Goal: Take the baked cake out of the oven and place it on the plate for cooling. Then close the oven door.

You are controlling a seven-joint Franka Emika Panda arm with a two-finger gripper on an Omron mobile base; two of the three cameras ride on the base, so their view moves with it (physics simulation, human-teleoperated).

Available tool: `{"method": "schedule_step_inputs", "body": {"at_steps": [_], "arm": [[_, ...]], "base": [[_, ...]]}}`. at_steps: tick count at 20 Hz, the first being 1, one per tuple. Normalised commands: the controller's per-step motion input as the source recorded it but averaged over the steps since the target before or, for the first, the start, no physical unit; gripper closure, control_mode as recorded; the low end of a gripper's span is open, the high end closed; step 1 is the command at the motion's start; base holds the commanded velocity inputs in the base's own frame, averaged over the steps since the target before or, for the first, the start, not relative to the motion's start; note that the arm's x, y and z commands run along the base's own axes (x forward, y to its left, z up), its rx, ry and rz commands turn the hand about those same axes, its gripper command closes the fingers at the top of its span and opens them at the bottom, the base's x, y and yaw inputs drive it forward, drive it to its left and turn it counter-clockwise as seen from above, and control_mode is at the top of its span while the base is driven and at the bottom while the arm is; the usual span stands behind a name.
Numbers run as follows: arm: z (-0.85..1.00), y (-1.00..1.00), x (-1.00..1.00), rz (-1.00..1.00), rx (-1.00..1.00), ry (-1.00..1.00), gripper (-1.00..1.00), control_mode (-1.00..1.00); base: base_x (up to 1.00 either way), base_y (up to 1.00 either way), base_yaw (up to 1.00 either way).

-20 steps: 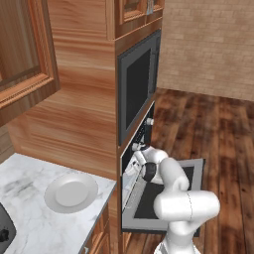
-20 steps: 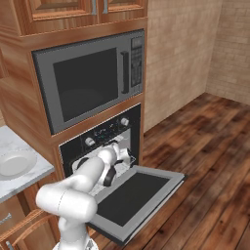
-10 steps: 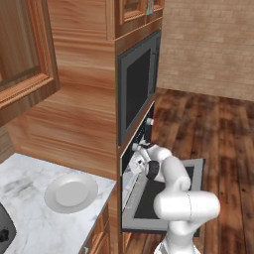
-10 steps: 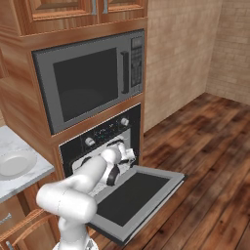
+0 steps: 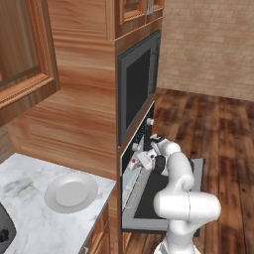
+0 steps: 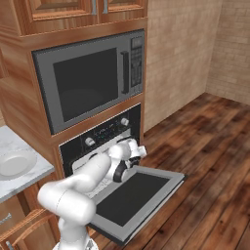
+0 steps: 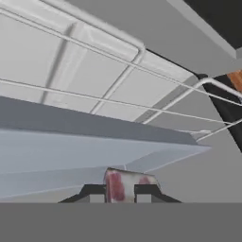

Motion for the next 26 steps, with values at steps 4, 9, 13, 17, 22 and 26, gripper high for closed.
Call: {"method": "schedule_step_inputs", "body": {"at_steps": [4, 9, 13, 17, 22, 26], "arm": [[0.53, -0.55, -0.7, 0.0, 0.01, 0.0, 1.0, -1.0], [0.87, -0.15, -1.0, 0.0, 0.08, -0.04, 1.0, -1.0], [1.0, 0.0, -1.0, 0.0, 0.1, -0.05, 1.0, -1.0], [1.0, 0.03, -1.0, -0.01, 0.09, -0.08, 1.0, -1.0], [1.0, 0.24, -1.0, -0.03, 0.04, -0.09, 1.0, -1.0], [1.0, 0.49, -1.0, -0.04, 0.0, -0.11, 1.0, -1.0]], "base": [[0.0, 0.0, 0.0], [0.0, 0.0, 0.0], [0.0, 0.0, 0.0], [0.0, 0.0, 0.0], [0.0, 0.0, 0.0], [0.0, 0.0, 0.0]]}}
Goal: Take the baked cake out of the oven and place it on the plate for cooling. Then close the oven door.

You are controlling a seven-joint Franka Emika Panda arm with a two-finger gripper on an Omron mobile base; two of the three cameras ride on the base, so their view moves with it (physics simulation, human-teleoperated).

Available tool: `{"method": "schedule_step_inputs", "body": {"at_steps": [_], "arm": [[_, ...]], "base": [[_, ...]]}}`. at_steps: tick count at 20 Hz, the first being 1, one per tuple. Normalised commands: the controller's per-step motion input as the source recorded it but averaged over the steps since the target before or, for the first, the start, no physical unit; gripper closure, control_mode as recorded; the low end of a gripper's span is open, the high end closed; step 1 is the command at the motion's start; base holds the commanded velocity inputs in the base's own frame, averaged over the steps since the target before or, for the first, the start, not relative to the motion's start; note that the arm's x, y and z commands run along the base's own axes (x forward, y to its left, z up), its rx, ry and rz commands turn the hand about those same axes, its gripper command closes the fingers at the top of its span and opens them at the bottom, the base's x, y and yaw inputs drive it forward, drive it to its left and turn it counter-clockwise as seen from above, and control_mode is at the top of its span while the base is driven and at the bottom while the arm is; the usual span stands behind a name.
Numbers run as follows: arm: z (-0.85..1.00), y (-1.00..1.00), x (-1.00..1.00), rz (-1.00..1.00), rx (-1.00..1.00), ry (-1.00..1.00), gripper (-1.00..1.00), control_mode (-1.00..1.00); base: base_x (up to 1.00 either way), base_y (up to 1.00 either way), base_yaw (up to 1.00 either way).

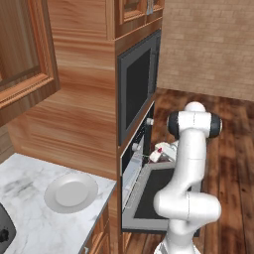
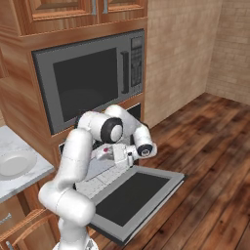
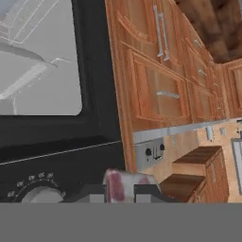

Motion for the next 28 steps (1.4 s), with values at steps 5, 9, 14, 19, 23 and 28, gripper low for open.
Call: {"method": "schedule_step_inputs", "body": {"at_steps": [5, 9, 14, 19, 23, 28], "arm": [[1.0, 0.51, -1.0, -0.04, 0.0, -0.12, 1.0, -1.0], [1.0, 0.43, -1.0, -0.03, 0.0, -0.08, 1.0, -1.0], [0.89, 0.5, -1.0, -0.03, 0.0, -0.03, 1.0, -1.0], [0.7, 0.6, -0.97, -0.05, -0.04, 0.0, 1.0, -1.0], [0.4, 0.63, -0.72, -0.05, -0.09, 0.0, 1.0, -1.0], [0.04, 0.64, -0.24, -0.05, -0.18, 0.0, 1.0, -1.0]], "base": [[0.0, 0.0, 0.0], [0.0, 0.0, 0.0], [0.0, 0.0, 0.0], [0.0, 0.0, 0.0], [0.0, 0.0, 0.0], [0.0, 0.0, 0.0]]}}
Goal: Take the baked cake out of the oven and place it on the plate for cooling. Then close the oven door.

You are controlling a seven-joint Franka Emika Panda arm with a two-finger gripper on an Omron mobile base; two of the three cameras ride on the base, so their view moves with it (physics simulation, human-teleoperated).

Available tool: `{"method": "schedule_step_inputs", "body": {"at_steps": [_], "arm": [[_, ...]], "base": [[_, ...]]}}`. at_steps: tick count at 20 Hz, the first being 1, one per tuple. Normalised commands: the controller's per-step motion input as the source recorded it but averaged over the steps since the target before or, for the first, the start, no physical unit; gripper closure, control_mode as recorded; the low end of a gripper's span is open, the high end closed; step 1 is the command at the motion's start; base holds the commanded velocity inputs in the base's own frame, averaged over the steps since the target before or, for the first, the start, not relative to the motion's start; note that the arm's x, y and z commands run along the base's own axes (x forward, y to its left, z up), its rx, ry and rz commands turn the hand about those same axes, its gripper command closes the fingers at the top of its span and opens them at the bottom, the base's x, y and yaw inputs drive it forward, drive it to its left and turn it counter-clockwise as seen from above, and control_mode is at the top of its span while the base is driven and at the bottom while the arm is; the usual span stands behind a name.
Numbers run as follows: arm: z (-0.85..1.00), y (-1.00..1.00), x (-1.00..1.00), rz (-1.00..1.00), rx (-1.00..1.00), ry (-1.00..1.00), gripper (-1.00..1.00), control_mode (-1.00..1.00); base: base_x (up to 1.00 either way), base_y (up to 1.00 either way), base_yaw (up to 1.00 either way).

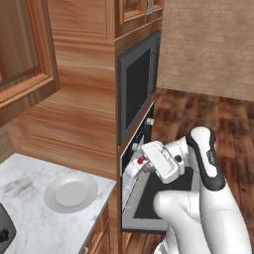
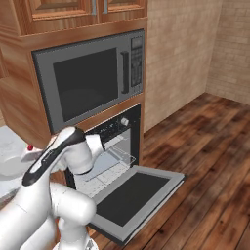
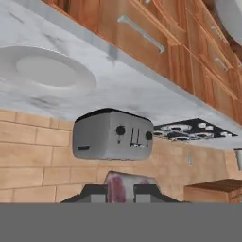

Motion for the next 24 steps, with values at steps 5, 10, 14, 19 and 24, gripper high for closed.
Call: {"method": "schedule_step_inputs", "body": {"at_steps": [5, 10, 14, 19, 24], "arm": [[0.0, 0.68, -0.01, -0.07, -0.21, 0.01, 1.0, -1.0], [0.0, 0.65, 0.0, -0.07, -0.22, 0.03, 1.0, -1.0], [0.0, 0.61, 0.0, -0.06, -0.21, 0.05, 1.0, -1.0], [0.0, 0.56, 0.0, -0.07, -0.22, 0.06, 1.0, -1.0], [-0.05, 0.46, 0.12, -0.07, -0.22, 0.04, 1.0, -1.0]], "base": [[0.0, 0.0, 0.0], [0.0, 0.0, 0.0], [0.0, 0.0, 0.0], [0.0, 0.0, 0.0], [0.0, 0.0, 0.0]]}}
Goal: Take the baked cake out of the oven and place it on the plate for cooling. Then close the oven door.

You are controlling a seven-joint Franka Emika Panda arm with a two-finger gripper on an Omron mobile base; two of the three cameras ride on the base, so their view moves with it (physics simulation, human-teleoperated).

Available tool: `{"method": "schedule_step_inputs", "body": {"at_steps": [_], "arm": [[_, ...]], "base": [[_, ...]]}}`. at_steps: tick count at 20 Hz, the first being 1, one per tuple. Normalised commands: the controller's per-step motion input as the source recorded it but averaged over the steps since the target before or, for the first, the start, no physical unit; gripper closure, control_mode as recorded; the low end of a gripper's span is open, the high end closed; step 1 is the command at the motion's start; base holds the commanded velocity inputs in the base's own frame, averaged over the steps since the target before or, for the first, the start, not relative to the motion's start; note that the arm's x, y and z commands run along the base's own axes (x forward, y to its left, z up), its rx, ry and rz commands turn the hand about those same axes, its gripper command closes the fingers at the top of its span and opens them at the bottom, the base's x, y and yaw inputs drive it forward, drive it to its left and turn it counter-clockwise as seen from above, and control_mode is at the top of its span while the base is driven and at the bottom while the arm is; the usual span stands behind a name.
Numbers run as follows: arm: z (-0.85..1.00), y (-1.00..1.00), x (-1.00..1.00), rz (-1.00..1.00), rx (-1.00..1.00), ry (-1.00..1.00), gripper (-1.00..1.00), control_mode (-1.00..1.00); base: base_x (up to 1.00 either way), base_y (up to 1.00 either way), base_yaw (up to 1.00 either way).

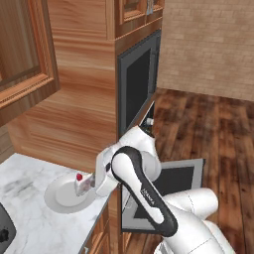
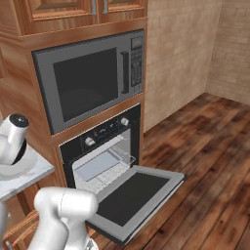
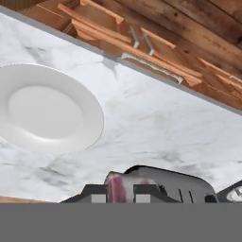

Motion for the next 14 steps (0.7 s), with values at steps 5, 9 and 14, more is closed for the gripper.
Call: {"method": "schedule_step_inputs", "body": {"at_steps": [5, 9, 14], "arm": [[-0.09, 0.24, 0.27, -0.07, -0.2, 0.02, 1.0, -1.0], [-0.08, 0.05, 0.38, -0.06, -0.16, 0.08, 1.0, -1.0], [-0.15, 0.01, 0.38, -0.01, -0.08, 0.15, 1.0, -1.0]], "base": [[0.0, 0.0, 0.0], [0.0, 0.0, 0.0], [0.0, 0.0, 0.0]]}}
